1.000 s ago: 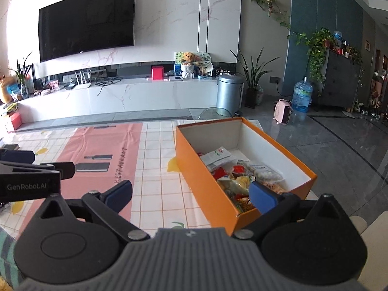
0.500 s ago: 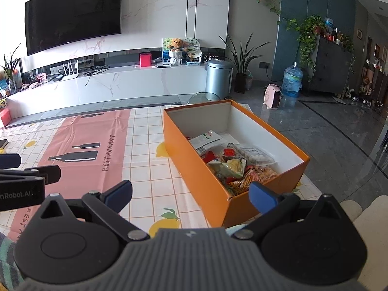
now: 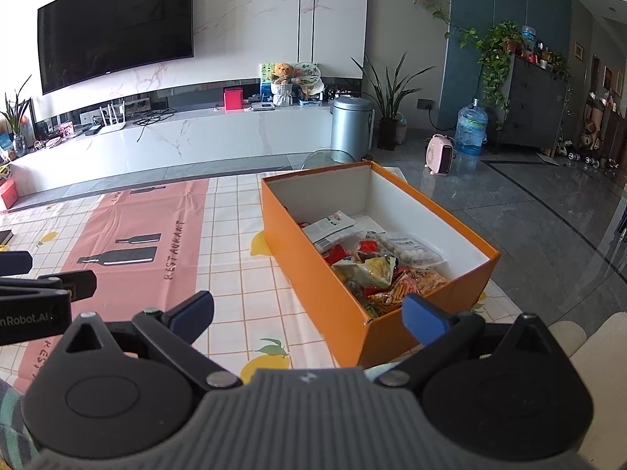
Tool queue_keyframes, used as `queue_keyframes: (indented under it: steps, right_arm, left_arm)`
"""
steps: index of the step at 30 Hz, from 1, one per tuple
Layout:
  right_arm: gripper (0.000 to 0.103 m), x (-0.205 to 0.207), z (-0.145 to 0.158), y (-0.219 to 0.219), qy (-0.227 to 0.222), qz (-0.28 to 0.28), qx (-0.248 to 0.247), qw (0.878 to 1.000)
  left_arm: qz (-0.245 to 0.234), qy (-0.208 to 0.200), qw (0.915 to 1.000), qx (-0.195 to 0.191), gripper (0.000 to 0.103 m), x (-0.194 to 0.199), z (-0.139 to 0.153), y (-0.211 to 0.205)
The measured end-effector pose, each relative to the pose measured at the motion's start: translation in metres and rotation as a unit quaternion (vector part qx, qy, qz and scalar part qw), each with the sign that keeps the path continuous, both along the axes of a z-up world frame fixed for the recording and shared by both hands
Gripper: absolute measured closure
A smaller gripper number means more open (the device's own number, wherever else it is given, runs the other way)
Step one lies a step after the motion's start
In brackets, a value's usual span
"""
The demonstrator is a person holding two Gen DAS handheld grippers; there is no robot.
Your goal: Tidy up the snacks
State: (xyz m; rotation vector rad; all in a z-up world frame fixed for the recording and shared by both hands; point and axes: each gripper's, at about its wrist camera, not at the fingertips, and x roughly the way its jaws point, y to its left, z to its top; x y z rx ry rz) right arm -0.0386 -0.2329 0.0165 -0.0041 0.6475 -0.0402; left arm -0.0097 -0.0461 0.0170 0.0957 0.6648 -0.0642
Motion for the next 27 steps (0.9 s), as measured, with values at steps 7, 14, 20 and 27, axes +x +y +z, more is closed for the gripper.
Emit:
queue_keyframes:
  steps: [7, 14, 20, 27]
  right_arm:
    - [0.004, -0.0007, 0.0009, 0.0004, -0.001, 0.002, -0.002, 1.0]
    - [0.004, 0.0001, 0.0014, 0.0009, -0.002, 0.003, -0.003, 1.0]
    - [0.004, 0.0009, 0.0015, 0.0016, -0.002, 0.005, -0.005, 1.0]
    - [0.004, 0.0016, 0.0016, 0.0017, -0.002, 0.005, -0.006, 1.0]
  left_arm:
    - [0.0, 0.0, 1.0, 0.0, 0.01, -0.0002, 0.0006, 0.0002]
    - [0.0, -0.001, 1.0, 0.0, 0.01, 0.0, 0.001, 0.0005]
    - [0.0, -0.002, 1.0, -0.001, 0.01, 0.0017, 0.0038, 0.002]
    - [0.005, -0.003, 1.0, 0.0, 0.01, 0.0018, 0.0087, 0.0049]
